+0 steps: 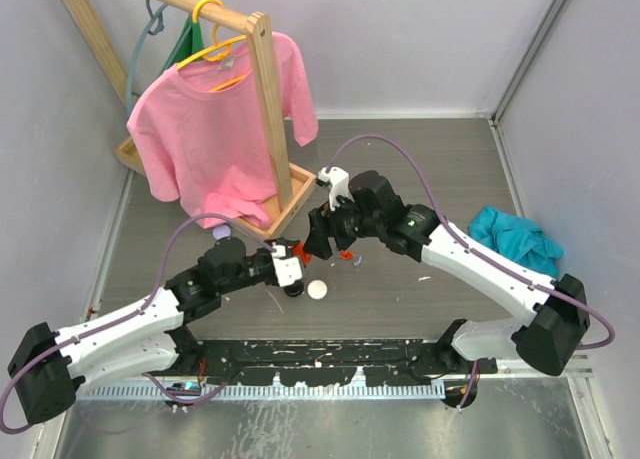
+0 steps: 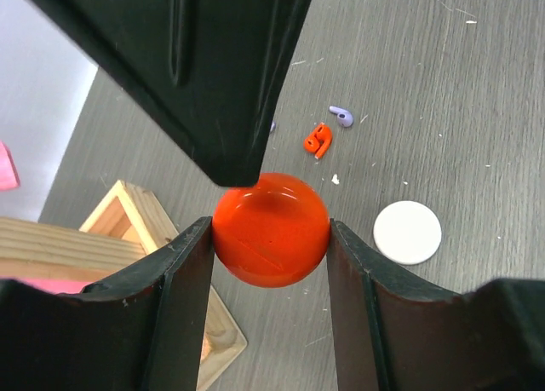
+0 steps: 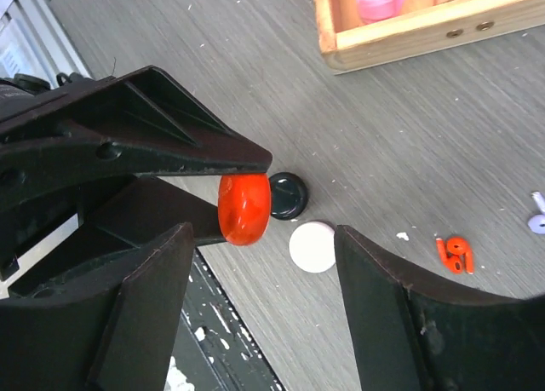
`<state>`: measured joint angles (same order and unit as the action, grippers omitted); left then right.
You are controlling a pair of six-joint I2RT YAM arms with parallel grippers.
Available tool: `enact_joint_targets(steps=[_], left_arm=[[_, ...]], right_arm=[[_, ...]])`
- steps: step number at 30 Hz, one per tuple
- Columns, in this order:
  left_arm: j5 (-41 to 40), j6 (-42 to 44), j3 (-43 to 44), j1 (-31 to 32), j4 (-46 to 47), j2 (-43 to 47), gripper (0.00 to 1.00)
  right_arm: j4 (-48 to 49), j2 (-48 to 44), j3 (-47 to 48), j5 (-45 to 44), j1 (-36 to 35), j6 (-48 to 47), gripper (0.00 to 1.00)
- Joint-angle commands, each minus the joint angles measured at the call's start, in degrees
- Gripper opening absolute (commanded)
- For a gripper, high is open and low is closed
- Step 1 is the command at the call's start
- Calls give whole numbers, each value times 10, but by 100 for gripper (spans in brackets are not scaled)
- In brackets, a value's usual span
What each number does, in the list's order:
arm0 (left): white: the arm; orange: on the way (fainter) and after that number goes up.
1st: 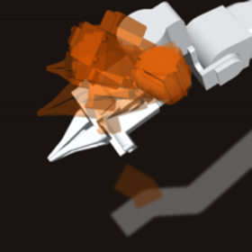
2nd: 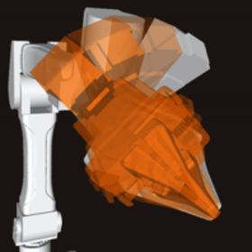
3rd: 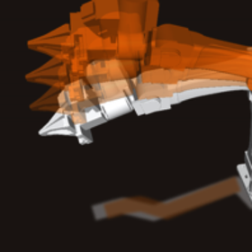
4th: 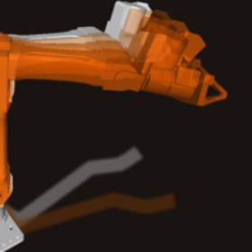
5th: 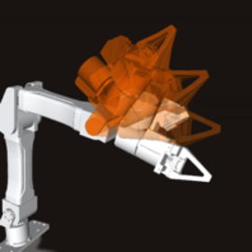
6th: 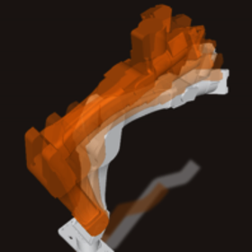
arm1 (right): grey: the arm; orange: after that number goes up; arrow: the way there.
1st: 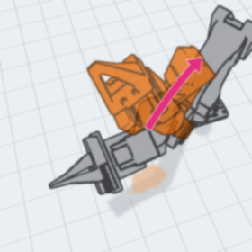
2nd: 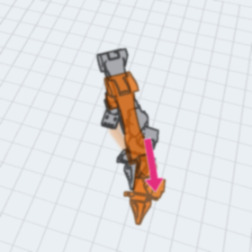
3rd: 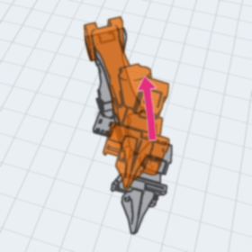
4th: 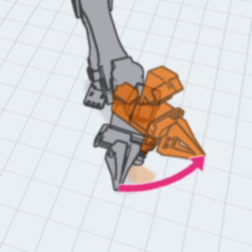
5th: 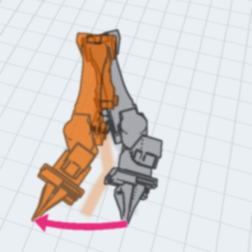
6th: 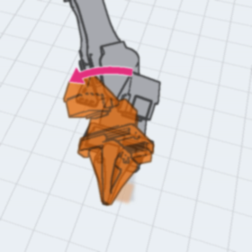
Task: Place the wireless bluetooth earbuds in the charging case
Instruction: Pick up the charging case at the center of the board.
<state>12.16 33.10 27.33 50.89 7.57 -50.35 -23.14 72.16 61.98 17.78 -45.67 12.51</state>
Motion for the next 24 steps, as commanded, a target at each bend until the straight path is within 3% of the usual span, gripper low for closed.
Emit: enact_joint_targets(steps=[1,20,24], left_arm=[[19,59,3,11,50,13,32],[-3,114,16,49,32,13,33],[-5,116,13,50,33,15,33]], right_arm=[[-24,15,47,47,1,-12,71],[-46,82,68,124,1,-35,42],[-44,88,68,136,1,-40,31]])
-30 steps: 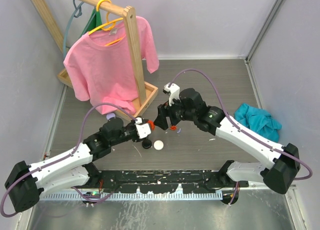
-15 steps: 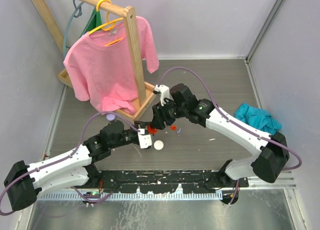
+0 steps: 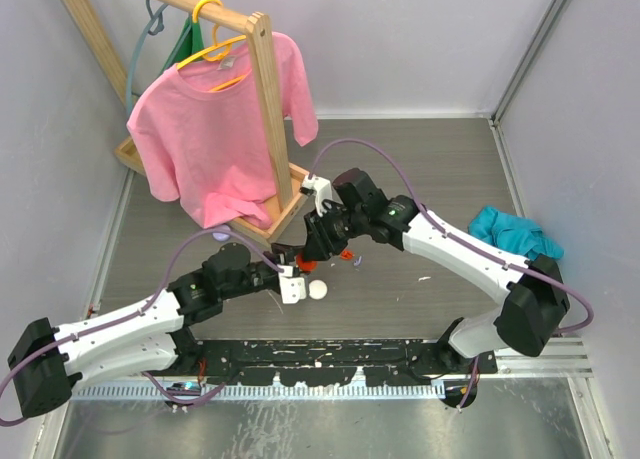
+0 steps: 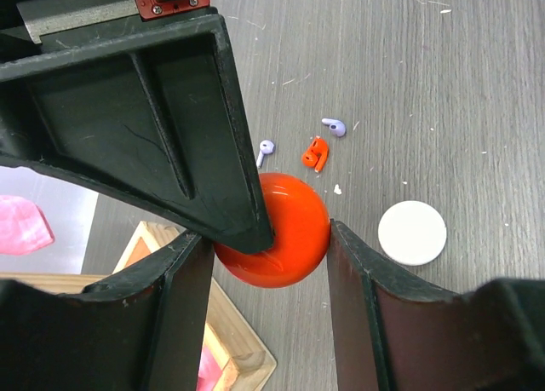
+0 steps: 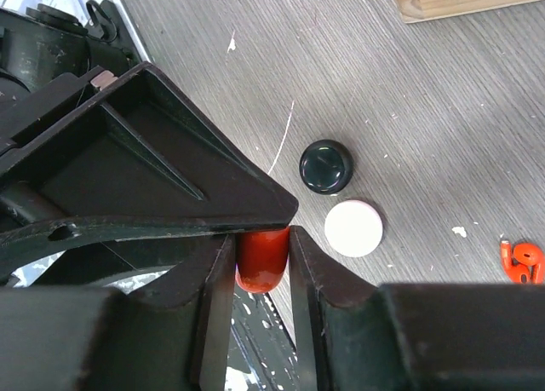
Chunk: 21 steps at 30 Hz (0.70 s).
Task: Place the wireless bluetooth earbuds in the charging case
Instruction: Pick up the charging case at the center of the board.
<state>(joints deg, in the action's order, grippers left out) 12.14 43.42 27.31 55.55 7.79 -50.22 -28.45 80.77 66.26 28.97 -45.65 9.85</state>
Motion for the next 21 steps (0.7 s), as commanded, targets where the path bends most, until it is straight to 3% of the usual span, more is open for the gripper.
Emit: enact_joint_targets(steps=[1,6,13,21], left_arm=[[-4,13,12,5,32,13,34],[-21,10,-5,7,52,18,47],[-48,-28,-18,7,60,27,65],[-117,-133,-15,7,98,23,77]], right_arm=[[10,1,25,27,1,-14,26],[19,-12,22,24,4,-20,7],[83,-59,-20,-1,22,-10,5],[206,-146,-106,-92,39,13,5]])
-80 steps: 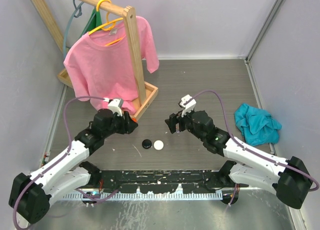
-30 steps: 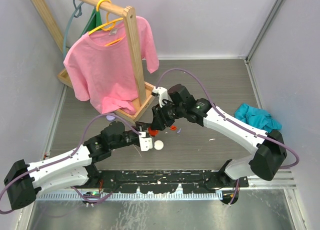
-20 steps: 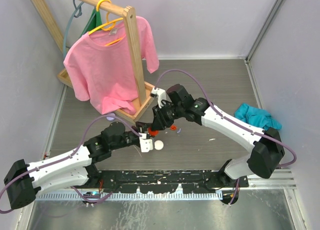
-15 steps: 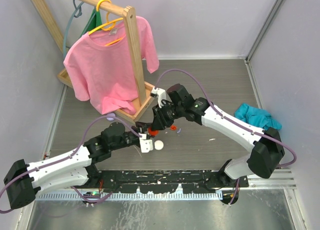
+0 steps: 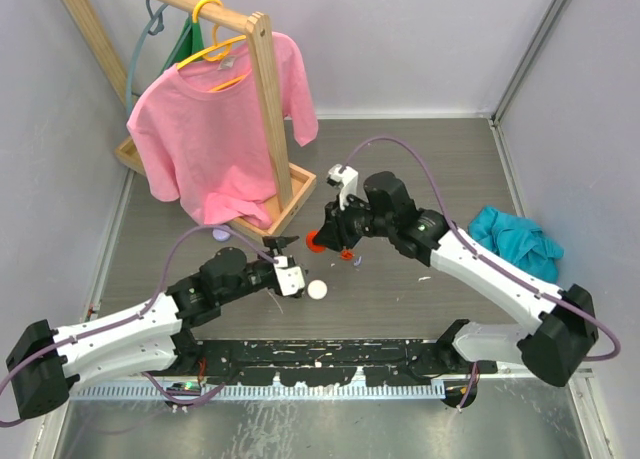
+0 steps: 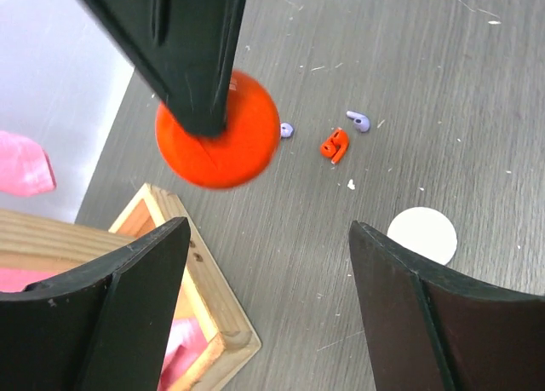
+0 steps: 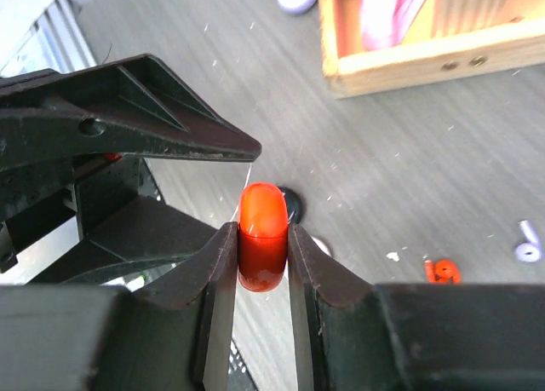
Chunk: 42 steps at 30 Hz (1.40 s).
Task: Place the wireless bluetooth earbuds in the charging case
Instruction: Pick up the charging case at the center of the board.
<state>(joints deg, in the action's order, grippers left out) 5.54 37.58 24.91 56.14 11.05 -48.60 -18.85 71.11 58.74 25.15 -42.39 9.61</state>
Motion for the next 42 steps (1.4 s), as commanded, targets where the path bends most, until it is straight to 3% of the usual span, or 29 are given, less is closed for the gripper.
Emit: enact_joint_targets(steps=[1,9,15,22,30,42], left_arm=[[-58,-89,10,1,67,8,78],[-63,-234,8,-27,78,30,78],[42,-379,8,-102,107,40,77],[99,-520,6,-130,195,22,75],[129,-618,5,-131,300,-13,65],[124,-691,-6,-131,379,-20,48]], right_arm=[[134,-63,-45,-64,7,20,5],[347,-132,-163,-121,9,78,6],[460,-149,-229,-129,9,111,7],[575,-161,-281,-115,9,157,8],[694,-167,-324,-92,8,220,8],[828,-144,-352,-49,8,294,9]])
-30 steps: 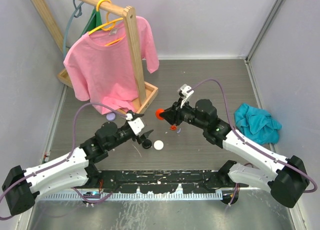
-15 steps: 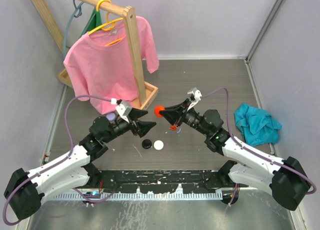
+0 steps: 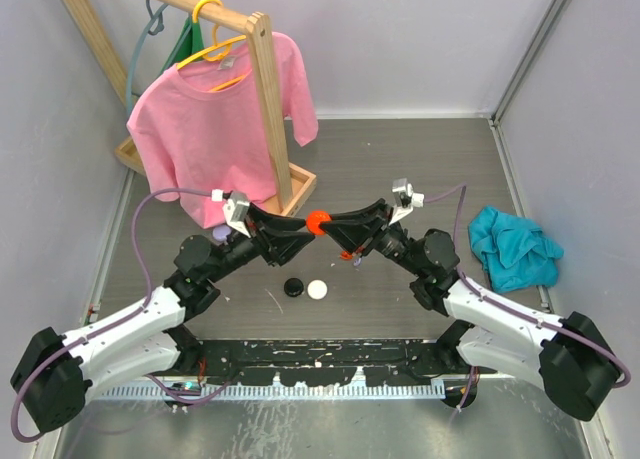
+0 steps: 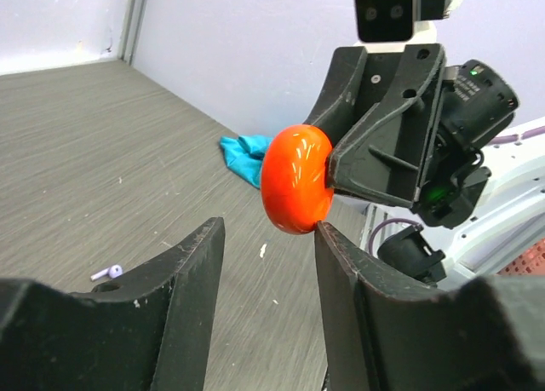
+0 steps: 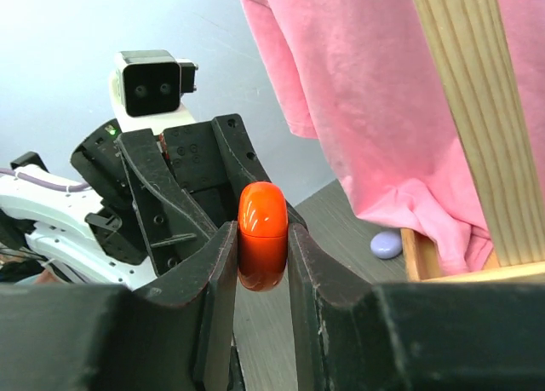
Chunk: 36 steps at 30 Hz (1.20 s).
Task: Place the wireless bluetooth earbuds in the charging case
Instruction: Pick up the charging case at the center of the board.
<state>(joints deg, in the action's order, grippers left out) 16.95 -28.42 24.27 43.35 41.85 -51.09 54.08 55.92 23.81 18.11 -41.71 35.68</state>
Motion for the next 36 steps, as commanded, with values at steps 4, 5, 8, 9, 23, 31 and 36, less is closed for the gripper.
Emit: enact_joint_targets(steps=[4,5,8,9,23,31,36], left_arm=[[23,-52,0,-3,101,-3,44],[26,-59,1,-3,107,-6,44],[35,-71,4,-3,119,-15,43],[37,-74,4,-3,123,-18,42],[51,-76,5,-3,117,-13,9],[63,-38,8,-3,39,30,1],[102,4,28,-3,-38,52,1]], right_arm=[[116,26,0,34,1,44,9],[120,29,1,36,2,46,9],[131,36,1,43,2,50,9],[134,39,1,45,1,51,9],[52,6,7,69,4,-19,28],[-124,-32,77,159,28,-127,52],[-228,-36,131,234,38,-181,62]])
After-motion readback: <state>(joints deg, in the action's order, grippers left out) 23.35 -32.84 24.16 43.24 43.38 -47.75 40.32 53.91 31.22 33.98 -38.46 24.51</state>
